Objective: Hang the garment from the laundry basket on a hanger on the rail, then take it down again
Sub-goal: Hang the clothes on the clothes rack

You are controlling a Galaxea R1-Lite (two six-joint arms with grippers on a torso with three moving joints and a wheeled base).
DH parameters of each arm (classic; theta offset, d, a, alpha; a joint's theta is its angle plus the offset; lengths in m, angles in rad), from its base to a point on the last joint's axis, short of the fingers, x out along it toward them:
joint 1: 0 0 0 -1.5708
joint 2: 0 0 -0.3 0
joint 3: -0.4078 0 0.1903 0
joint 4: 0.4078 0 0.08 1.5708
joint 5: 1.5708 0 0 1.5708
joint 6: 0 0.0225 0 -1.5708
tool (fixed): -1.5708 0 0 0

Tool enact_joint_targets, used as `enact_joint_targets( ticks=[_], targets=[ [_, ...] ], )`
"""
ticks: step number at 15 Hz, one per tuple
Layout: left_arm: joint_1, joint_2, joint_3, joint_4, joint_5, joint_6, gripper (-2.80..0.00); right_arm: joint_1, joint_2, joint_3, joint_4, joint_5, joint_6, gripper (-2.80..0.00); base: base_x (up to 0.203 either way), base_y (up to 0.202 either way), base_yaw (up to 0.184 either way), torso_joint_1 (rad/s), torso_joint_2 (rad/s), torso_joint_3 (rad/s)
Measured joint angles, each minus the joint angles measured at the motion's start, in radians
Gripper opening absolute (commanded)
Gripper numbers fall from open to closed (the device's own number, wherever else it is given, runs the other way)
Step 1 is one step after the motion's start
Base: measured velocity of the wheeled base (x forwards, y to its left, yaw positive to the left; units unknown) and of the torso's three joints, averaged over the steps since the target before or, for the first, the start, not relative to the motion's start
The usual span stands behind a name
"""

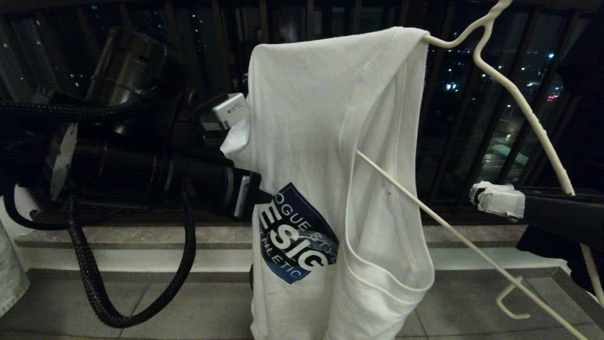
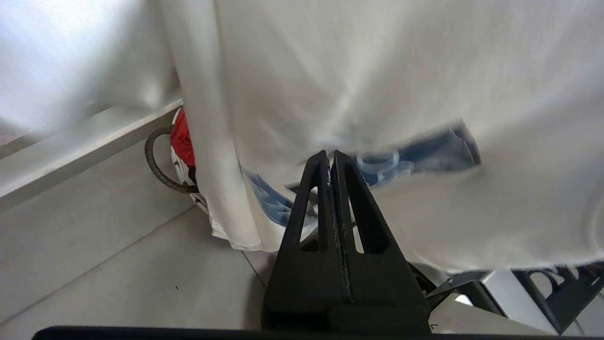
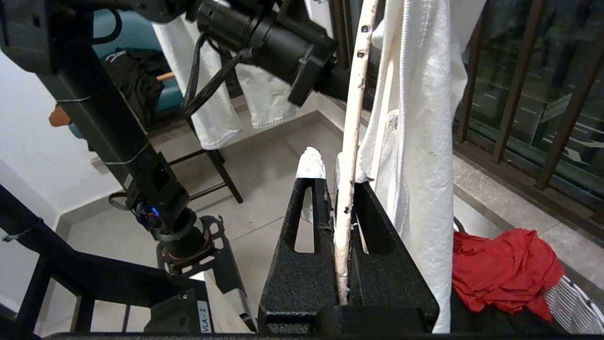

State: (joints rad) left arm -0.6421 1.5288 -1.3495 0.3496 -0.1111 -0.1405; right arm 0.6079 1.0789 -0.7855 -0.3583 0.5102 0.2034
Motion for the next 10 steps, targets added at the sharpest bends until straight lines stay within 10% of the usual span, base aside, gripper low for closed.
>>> enact_joint_targets(
  ticks=[5,6,10],
  targets=[
    [-0.002,-0.063,0.007,-0.003,0.018,0.0,-2.8,-0.001,0.003,0.0,0.0,0.0,-0.001,-2.8,0.0,0.0,0.0,0.0,0.0,0.0],
    [0.013,-0.074,-0.004,-0.002,0.026,0.004,0.0,-0.001,0.003,0.0,0.0,0.0,0.0,-2.8,0.0,0.0,0.0,0.0,0.0,0.0],
    [0.085,-0.077,-0.066,0.002,0.028,0.067,0.0,-0.001,0.003,0.0,0.001,0.001,-0.001,-2.8,0.0,0.0,0.0,0.0,0.0,0.0]
  ],
)
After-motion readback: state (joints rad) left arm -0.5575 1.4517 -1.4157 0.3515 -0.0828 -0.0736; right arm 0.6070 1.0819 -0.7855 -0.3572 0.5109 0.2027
